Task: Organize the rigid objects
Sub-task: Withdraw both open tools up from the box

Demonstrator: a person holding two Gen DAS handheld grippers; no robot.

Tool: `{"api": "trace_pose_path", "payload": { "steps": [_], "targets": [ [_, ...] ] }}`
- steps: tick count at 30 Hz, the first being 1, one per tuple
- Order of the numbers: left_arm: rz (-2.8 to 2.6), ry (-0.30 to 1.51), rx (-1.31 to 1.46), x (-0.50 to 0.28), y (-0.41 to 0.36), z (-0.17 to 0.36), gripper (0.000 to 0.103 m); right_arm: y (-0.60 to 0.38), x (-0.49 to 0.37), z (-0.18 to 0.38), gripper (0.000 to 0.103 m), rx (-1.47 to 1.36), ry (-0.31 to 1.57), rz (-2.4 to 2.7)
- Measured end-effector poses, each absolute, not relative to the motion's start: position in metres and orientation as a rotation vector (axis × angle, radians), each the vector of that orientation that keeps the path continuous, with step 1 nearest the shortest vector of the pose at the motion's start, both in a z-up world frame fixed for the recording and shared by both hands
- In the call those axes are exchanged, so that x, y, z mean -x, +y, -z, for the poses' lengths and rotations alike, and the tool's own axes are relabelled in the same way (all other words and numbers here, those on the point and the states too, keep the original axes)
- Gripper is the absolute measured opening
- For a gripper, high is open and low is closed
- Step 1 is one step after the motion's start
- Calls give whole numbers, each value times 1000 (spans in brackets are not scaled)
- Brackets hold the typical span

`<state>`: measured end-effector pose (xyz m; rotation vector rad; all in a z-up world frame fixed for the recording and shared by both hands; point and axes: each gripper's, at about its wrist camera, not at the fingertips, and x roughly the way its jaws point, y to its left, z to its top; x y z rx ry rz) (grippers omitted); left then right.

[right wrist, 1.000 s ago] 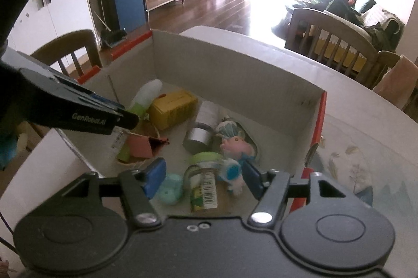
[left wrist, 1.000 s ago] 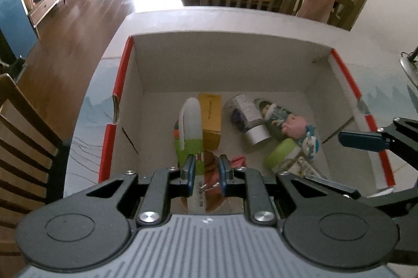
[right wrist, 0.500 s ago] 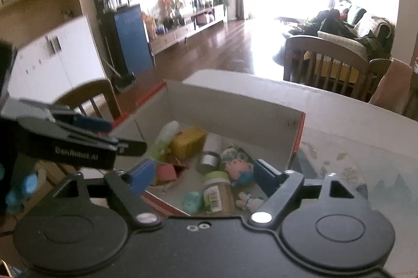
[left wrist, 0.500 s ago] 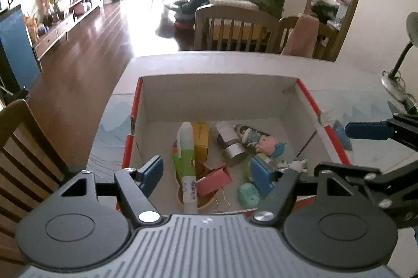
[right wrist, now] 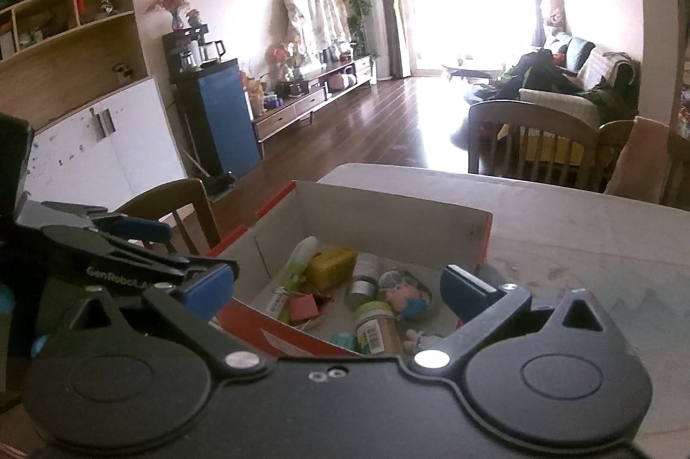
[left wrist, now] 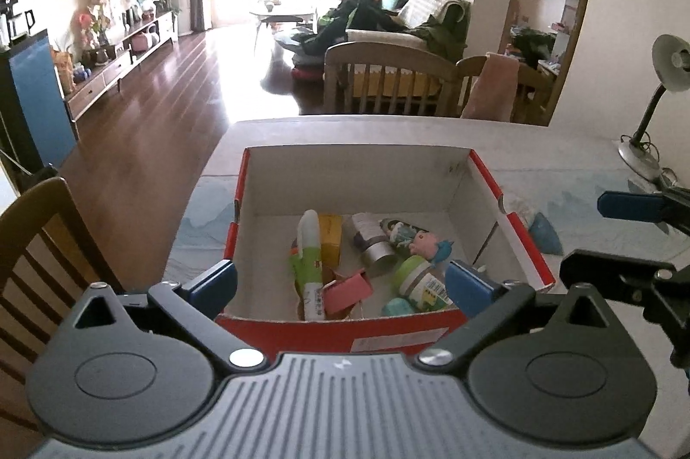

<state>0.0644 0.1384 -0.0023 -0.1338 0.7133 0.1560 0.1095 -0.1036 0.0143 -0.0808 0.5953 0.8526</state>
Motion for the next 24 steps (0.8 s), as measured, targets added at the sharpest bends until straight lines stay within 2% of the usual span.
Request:
{"api": "trace_pose_path", "payload": {
  "steps": [24],
  "targets": [
    [-123, 666, 110, -43, 108, -3, 103, -121, -98, -3, 103, 44, 631, -808]
  ]
}}
